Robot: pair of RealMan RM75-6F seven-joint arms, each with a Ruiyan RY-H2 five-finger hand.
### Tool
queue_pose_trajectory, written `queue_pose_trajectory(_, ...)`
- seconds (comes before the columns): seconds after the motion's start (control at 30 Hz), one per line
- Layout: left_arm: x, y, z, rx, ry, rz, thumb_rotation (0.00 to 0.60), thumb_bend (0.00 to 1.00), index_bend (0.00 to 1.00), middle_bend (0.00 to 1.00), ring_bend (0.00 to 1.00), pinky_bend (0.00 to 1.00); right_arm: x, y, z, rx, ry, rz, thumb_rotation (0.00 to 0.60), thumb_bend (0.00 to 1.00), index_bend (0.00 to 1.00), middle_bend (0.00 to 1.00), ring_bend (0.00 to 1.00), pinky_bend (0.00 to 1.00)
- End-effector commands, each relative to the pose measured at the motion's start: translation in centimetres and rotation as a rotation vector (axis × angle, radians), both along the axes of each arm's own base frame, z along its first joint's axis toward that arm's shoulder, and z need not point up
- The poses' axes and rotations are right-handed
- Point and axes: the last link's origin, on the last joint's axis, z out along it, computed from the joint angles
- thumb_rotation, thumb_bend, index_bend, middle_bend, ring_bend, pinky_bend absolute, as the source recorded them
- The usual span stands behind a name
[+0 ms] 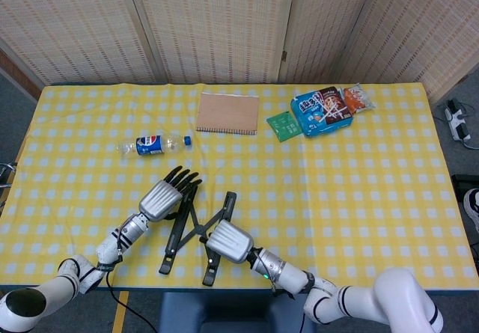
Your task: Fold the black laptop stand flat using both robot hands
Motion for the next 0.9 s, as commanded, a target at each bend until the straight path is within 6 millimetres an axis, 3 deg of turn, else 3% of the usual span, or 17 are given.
queue_pose_trajectory(0.03,0.3,-0.2,-0.2,-0.012,-0.013,0.002,0.600,0.12,0.05,0.06,0.00,0.00,0.1,-0.1,-0.1,-0.002,0.002,0.004,0.600,0.18,0.51,0.77,0.81,0.83)
queue_pose_trajectory(0.5,0.7,-0.5,0.2,-0.019,-0.042,0.032,0.600,0.12,0.03,0.06,0.00,0.00,0.8,-0.2,0.1,0.005,-0.027,0.009,0.600,0.18,0.50,0.75,0.81,0.83)
queue_pose_trajectory(0.67,0.0,-0.1,2.0,0.011,-0.097,0.084,0.600,0.12,0.03,0.06,0.00,0.00,1.9,-0.3,1.7,0.073,-0.034,0.003,0.600,0.18,0.30,0.60,0.69,0.80)
queue_pose_trajectory(0.77,-0.6,-0.1,3.3,0.029,-0.125,0.112,0.600,0.12,0.03,0.06,0.00,0.00,2.7,-0.7,2.8,0.110,0.028,0.024,0.600,0.18,0.12,0.43,0.53,0.62)
queue_pose_trajectory(0.83,-0.9,-0.1,4.0,0.037,-0.137,0.126,0.600,0.12,0.03,0.06,0.00,0.00,3.1,-0.9,3.2,0.153,0.083,0.023,0.600,0.18,0.02,0.25,0.34,0.38)
queue_pose_trajectory(0.9,-1.2,-0.2,4.6,0.042,-0.149,0.143,0.600,0.12,0.03,0.06,0.00,0.00,3.6,-1.3,3.5,0.196,0.150,0.016,0.600,0.18,0.00,0.12,0.21,0.19)
